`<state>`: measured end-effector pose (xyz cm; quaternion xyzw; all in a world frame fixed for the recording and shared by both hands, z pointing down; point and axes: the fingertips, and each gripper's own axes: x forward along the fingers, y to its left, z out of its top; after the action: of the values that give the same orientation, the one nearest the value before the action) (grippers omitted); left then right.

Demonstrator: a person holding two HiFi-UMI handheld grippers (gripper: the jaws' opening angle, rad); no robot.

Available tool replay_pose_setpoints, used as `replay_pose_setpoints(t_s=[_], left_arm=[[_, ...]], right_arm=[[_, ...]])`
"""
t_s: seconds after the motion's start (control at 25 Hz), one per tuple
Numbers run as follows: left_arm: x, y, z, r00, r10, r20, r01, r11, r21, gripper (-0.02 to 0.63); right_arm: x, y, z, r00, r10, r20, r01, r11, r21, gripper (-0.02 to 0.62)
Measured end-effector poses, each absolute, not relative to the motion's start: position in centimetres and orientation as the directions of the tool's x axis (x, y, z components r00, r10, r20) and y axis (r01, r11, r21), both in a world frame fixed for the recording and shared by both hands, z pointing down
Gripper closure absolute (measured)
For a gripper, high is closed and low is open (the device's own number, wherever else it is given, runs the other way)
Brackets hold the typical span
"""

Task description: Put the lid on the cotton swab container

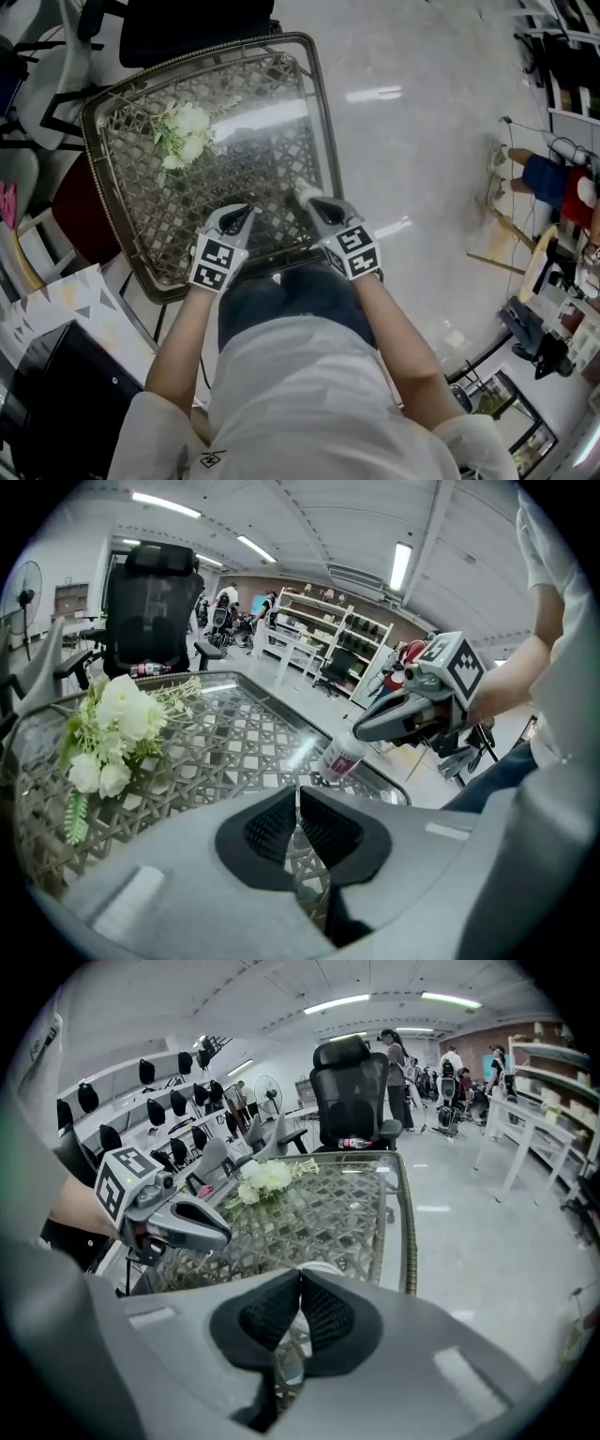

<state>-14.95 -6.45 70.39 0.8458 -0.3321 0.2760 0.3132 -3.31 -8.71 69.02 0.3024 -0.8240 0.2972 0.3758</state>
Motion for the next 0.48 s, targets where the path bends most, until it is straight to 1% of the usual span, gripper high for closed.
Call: replay_pose_setpoints(t_s=[0.48], left_arm=[[-15.9, -5.8, 70.4, 0.616, -0.405, 0.676, -0.748, -0.570, 0.341, 0.597]], right_arm=[[-3.8, -8.7, 70.2, -0.519, -0.278, 0.808, -0.723, 0.647, -0.242, 0.592]])
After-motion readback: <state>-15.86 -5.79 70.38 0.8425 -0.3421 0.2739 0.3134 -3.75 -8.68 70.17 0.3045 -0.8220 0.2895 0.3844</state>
